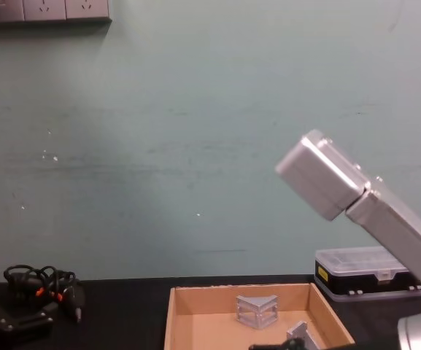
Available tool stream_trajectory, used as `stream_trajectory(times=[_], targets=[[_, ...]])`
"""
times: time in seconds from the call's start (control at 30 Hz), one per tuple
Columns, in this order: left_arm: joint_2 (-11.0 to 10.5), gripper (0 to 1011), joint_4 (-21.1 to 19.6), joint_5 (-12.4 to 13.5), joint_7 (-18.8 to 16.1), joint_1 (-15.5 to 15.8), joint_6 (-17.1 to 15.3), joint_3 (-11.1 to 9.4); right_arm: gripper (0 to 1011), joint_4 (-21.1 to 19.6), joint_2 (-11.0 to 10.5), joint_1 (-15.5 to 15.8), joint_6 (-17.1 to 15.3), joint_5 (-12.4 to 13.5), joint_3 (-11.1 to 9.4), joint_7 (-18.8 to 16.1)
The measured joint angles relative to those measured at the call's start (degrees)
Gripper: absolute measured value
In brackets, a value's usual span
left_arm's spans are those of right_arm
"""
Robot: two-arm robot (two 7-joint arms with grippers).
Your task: Use one hand to pick up the angle iron from the table and place it into the box.
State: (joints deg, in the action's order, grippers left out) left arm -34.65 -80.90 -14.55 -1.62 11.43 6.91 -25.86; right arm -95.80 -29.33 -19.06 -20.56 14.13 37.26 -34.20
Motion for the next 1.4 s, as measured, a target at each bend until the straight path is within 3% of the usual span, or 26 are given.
stream_trajectory(times=[0.37, 1.4], targets=[[0.0, 1000, 0.0, 0.0, 0.0, 0.0, 0.0, 0.0, 1002, 0.43, -0.1, -0.17, -1.25, -0.54, 1.97, -0.16], [0.0, 1000, 0.0, 0.0, 0.0, 0.0, 0.0, 0.0, 1002, 2.51, 1.33, -0.32, -3.87, -1.29, 3.49, 0.33]])
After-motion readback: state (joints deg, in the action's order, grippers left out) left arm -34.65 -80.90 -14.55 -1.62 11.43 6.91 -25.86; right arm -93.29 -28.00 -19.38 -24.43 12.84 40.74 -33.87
